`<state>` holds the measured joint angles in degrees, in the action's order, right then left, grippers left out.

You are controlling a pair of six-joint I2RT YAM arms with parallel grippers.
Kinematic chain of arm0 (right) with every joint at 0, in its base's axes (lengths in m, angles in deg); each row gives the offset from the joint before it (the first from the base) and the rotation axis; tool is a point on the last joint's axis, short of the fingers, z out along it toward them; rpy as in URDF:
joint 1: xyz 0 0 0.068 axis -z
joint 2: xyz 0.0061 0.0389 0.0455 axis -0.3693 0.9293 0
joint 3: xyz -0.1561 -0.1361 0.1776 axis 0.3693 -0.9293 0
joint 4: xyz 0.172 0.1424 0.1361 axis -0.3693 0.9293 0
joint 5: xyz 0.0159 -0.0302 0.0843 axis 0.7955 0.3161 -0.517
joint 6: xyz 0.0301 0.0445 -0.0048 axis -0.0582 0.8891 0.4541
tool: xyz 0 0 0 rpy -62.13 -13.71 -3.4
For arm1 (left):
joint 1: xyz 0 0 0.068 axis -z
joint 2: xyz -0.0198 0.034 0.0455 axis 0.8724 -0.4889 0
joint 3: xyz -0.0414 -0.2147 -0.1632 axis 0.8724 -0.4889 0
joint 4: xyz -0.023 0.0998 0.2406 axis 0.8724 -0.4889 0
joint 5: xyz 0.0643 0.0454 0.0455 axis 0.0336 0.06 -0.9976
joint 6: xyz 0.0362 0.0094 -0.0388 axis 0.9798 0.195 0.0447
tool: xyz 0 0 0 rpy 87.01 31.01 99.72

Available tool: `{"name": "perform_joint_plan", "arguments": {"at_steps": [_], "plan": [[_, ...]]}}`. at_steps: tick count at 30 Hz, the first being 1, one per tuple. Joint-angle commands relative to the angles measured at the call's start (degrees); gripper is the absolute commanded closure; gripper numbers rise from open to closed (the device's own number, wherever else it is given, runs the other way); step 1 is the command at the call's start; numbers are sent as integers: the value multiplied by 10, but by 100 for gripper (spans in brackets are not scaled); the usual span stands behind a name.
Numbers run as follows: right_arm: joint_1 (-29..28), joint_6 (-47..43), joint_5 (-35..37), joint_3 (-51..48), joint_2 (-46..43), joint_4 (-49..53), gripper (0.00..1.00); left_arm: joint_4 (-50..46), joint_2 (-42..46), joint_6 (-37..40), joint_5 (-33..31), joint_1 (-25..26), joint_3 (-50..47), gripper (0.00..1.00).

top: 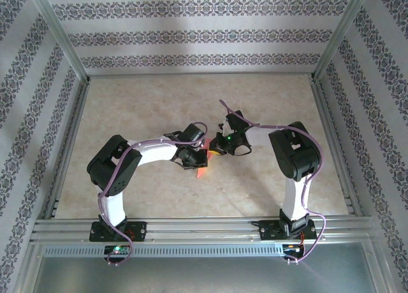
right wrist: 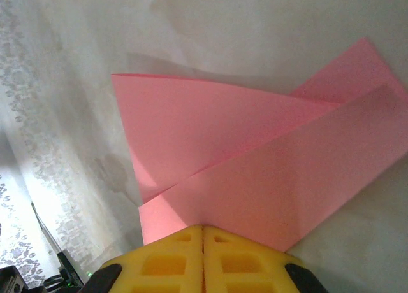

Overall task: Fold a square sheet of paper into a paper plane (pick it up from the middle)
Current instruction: Fold the wing for the fifth time at the center of the table.

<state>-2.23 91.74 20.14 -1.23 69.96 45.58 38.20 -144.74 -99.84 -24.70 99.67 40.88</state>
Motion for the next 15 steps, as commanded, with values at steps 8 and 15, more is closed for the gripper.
{"name": "perform_joint_plan", "arguments": {"at_steps": [8, 15], "plan": [[2, 8, 79, 1, 32, 30, 92, -111, 22, 11, 10, 27, -25, 95], [2, 8, 79, 2, 34, 30, 92, -104, 30, -4, 19, 32, -38, 95]]}}
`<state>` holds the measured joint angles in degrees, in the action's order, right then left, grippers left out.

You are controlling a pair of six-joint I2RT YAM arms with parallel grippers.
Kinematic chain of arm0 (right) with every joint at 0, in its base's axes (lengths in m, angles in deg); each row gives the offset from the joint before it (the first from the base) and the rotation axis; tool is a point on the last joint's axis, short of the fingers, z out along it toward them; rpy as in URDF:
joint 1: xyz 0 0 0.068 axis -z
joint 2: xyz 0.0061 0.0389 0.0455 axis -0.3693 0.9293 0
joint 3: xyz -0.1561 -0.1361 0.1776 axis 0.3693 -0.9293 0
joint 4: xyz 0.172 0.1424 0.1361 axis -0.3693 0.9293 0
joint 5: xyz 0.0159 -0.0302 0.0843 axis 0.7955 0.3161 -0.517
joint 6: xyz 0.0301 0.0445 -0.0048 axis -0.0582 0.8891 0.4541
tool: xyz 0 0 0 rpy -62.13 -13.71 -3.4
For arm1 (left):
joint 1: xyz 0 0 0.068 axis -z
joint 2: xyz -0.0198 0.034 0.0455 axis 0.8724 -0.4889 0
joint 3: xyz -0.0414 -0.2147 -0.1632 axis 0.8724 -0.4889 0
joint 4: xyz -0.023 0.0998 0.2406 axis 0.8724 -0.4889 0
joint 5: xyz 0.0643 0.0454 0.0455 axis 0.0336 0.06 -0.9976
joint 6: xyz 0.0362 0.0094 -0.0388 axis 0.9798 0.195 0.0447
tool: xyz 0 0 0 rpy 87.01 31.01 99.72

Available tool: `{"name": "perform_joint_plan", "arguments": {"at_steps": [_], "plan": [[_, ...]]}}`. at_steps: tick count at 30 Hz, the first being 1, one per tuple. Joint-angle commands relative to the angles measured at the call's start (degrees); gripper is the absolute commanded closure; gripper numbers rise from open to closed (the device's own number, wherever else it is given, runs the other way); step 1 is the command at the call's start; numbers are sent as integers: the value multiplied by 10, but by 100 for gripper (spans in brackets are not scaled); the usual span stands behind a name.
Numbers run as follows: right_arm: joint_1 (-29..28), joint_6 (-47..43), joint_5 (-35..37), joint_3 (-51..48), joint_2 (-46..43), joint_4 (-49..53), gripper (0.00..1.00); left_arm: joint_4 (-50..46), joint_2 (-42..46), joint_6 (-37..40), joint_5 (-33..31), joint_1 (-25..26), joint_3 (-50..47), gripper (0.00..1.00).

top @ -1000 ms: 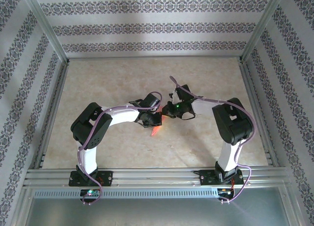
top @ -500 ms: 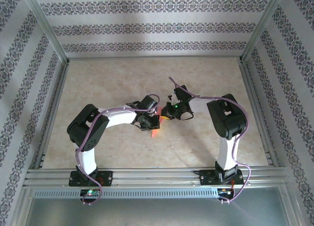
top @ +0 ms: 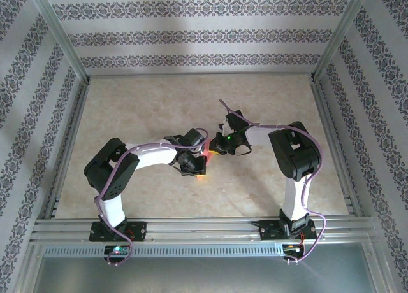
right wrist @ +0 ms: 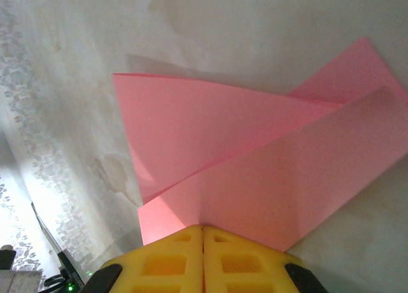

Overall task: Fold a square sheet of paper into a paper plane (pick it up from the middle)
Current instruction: Fold the wing for the fifth time at the center of the table, then turn over the paper plane at the center of the table.

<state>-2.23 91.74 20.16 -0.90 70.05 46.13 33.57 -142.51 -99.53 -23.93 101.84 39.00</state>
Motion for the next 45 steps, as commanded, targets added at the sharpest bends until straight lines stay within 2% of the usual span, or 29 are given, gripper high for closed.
{"name": "perform_joint_plan", "arguments": {"at_steps": [1, 13, 24, 31, 35, 38, 41, 45], "plan": [[2, 9, 77, 0, 34, 24, 92, -55, 8, -8, 13, 11, -20, 95], [1, 9, 77, 1, 37, 29, 92, -47, 12, -23, 18, 11, -35, 95], [1, 6, 77, 2, 31, 31, 92, 12, -5, -54, 28, 10, -72, 95], [0, -16, 56, 13, 5, 32, 91, 90, 36, -74, 25, 1, -96, 94], [1, -34, 36, 29, -45, 37, 87, 88, 88, -61, 9, -12, -69, 86], [1, -38, 45, 27, -96, 46, 80, 81, 146, -57, -23, -26, -72, 78], [-2, -41, 73, 17, -135, 66, 73, 70, 213, -55, -61, -56, -97, 70], [-21, -48, 147, 13, -164, 114, 63, 58, 291, -58, -105, -108, -149, 52]]}}
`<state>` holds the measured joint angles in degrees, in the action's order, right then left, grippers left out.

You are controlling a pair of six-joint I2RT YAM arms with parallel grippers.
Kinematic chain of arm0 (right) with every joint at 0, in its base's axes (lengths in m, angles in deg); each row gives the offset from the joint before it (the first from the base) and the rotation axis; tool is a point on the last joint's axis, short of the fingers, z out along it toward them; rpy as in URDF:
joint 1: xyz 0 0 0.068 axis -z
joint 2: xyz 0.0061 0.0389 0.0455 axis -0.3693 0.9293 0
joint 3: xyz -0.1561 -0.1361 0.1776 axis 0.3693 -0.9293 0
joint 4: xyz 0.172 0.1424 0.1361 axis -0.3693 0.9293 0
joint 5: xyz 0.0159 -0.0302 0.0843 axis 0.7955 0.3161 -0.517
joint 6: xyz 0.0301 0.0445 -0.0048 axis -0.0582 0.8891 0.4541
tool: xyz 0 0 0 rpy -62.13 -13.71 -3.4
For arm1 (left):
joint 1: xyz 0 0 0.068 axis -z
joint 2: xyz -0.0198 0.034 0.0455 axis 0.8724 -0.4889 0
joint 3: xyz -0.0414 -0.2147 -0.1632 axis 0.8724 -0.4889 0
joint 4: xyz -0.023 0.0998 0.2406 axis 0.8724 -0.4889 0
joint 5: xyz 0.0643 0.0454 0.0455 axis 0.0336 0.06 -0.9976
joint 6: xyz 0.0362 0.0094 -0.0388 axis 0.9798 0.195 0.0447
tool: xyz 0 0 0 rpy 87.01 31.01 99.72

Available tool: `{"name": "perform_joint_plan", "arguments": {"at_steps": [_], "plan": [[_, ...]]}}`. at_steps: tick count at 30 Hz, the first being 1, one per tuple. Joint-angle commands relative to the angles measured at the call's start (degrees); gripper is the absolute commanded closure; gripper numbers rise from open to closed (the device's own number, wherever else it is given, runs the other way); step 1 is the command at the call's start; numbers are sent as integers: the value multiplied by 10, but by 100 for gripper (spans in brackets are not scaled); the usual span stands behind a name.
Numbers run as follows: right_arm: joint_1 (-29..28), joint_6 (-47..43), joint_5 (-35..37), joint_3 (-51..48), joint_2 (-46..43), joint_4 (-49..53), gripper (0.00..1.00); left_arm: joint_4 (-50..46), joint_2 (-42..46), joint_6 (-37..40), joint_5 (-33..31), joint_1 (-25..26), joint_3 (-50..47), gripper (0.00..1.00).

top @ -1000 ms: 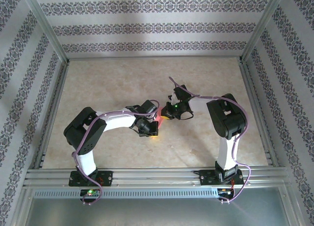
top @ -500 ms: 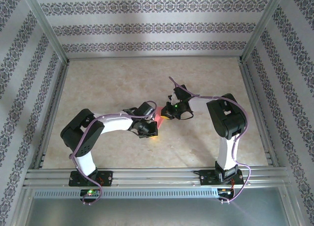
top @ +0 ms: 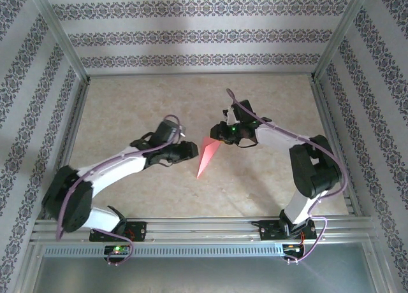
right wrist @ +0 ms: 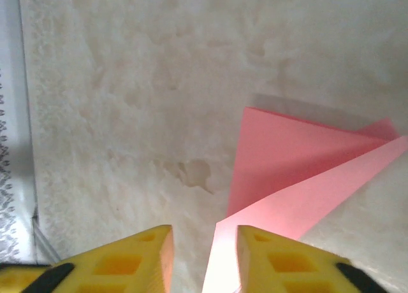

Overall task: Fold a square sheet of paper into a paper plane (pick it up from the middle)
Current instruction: Turn over the paper plane at the center of the table.

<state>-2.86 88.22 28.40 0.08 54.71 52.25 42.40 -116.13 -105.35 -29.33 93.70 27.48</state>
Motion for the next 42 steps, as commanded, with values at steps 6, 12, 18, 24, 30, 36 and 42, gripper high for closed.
{"name": "perform_joint_plan", "arguments": {"at_steps": [6, 12, 18, 24, 30, 36, 42], "plan": [[-79, 19, 198, 19, -20, 119, 47, -56, 91, 16, -103, -75, -77, 24], [-119, 75, 254, 66, 44, 149, 42, -56, 105, 32, -129, -83, -94, 11], [-133, 119, 287, 100, 91, 160, 43, -47, 104, 34, -139, -84, -107, 3], [-134, 142, 282, 87, 91, 171, 48, -42, 92, 42, -138, -86, -102, 2], [-130, 164, 293, 45, 49, 164, 60, -34, 67, 41, -128, -87, -94, 1], [-116, 174, 274, 21, 43, 151, 77, -31, 50, 40, -119, -87, -88, 0], [-107, 175, 252, 7, 42, 128, 86, -28, 43, 39, -116, -87, -82, 0]]}}
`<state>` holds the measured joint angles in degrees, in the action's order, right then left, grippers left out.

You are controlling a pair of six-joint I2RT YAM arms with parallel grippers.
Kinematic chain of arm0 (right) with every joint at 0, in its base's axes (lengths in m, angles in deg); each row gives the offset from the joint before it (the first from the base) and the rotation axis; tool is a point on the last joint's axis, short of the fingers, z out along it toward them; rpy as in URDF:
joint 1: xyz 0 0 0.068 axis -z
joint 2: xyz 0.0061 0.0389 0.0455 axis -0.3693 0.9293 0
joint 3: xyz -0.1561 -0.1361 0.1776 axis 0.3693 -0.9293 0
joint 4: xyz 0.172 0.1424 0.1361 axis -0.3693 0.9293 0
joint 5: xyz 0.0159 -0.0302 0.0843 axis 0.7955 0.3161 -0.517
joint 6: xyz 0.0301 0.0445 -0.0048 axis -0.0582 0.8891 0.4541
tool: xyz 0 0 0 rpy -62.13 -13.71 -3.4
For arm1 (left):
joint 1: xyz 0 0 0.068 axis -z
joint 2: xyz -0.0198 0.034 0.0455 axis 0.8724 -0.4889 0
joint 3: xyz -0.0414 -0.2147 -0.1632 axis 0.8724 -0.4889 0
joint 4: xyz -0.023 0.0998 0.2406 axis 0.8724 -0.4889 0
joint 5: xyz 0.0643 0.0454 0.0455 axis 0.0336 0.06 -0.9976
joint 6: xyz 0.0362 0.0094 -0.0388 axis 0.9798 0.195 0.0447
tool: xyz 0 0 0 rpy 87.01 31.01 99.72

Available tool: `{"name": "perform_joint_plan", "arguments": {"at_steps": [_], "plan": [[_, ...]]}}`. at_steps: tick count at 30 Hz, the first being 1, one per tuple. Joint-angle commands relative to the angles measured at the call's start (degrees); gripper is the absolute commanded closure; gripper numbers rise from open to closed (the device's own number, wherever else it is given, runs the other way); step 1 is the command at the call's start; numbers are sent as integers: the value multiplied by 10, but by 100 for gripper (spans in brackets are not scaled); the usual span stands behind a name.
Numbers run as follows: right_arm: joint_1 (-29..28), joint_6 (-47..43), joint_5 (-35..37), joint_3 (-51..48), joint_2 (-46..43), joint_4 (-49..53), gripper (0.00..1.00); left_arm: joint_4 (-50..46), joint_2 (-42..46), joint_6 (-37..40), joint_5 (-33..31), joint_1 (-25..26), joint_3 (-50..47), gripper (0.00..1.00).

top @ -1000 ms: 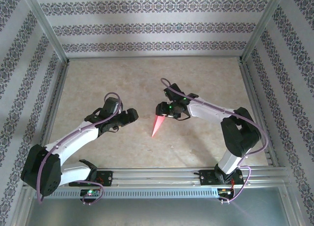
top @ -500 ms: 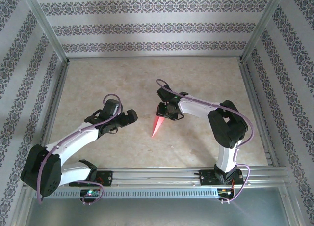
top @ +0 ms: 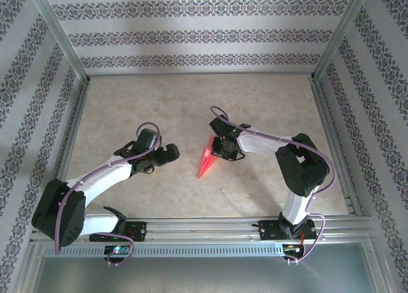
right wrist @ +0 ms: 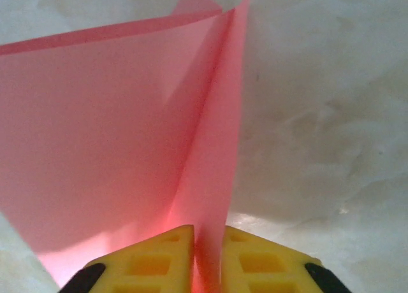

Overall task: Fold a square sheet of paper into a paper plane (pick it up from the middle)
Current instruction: Turn over the paper plane at the center of the table.

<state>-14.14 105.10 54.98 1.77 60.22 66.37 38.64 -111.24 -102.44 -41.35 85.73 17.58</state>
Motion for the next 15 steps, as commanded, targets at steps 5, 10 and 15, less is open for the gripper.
{"name": "perform_joint_plan", "arguments": {"at_steps": [5, 10, 15], "plan": [[15, -12, -33, -19, -21, -46, 94, 8, -9, 11, 5, -7, 20, 0], [40, -74, -112, -35, -18, -120, 96, 8, -5, 12, 7, -7, 22, 0], [54, -114, -232, -24, -11, -204, 97, 17, 13, 14, 18, -11, 22, 0]]}}
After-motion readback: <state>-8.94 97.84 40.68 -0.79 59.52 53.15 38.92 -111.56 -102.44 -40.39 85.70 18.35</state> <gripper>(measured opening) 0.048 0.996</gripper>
